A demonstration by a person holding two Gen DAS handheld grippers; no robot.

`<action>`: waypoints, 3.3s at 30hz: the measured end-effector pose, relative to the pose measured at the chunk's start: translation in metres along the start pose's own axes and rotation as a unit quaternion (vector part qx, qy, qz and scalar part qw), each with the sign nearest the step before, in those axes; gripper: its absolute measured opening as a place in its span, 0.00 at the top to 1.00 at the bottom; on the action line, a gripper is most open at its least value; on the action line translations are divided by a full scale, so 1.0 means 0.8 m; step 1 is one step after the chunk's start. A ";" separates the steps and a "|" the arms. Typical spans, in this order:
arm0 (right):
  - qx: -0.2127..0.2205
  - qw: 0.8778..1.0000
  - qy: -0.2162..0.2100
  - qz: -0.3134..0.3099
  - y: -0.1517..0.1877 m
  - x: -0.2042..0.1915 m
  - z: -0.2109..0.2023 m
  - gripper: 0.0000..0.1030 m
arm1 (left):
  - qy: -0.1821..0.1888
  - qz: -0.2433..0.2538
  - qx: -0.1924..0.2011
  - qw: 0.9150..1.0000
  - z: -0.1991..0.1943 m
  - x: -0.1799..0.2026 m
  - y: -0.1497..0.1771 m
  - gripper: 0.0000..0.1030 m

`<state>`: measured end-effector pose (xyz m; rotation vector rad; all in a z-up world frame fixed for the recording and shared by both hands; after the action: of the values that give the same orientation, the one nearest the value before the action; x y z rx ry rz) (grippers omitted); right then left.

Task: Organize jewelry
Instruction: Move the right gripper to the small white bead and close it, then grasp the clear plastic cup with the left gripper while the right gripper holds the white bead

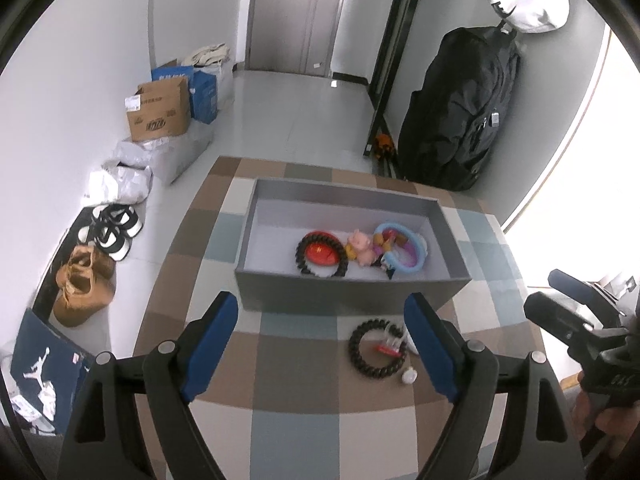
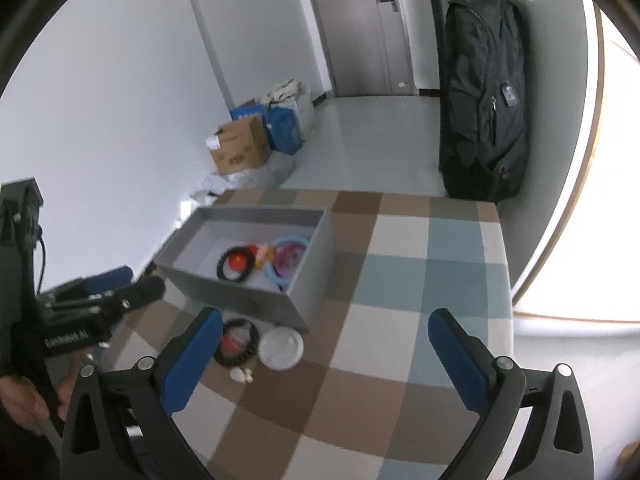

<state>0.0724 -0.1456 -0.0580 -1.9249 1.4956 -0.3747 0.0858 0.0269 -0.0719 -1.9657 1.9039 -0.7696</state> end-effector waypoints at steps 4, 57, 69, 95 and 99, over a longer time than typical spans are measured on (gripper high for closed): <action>-0.016 1.000 0.002 -0.006 0.013 0.000 0.007 0.00 | -0.007 -0.010 -0.009 1.000 0.003 -0.007 0.007 0.20; -0.123 0.988 -0.023 -0.086 0.068 -0.108 0.088 0.85 | -0.003 -0.040 -0.057 0.998 0.024 -0.040 0.022 0.20; -0.101 0.994 -0.030 -0.033 0.053 -0.071 0.059 0.85 | 0.037 -0.010 -0.068 0.997 0.027 -0.003 0.024 0.20; -0.061 0.997 -0.027 0.040 0.039 0.001 0.009 0.85 | 0.043 0.069 -0.096 0.992 0.057 0.068 0.029 0.29; -0.059 0.997 -0.028 0.046 0.039 0.006 0.007 0.85 | 0.039 0.076 -0.104 0.991 0.062 0.072 0.034 0.40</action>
<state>0.0535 -0.1521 -0.0834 -1.9315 1.5947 -0.1921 0.0901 -0.0394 -0.1175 -1.9024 2.2304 -0.6366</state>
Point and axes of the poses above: each gripper's, at about its wrist camera, not at the fingertips, and z roughly the way its jaws point, x to its right, y to its underside, the point moved 7 cm from there along z, roughly the way its jaws point, and after that the axes turned 5 degrees about -x, right-handed, at the moved point
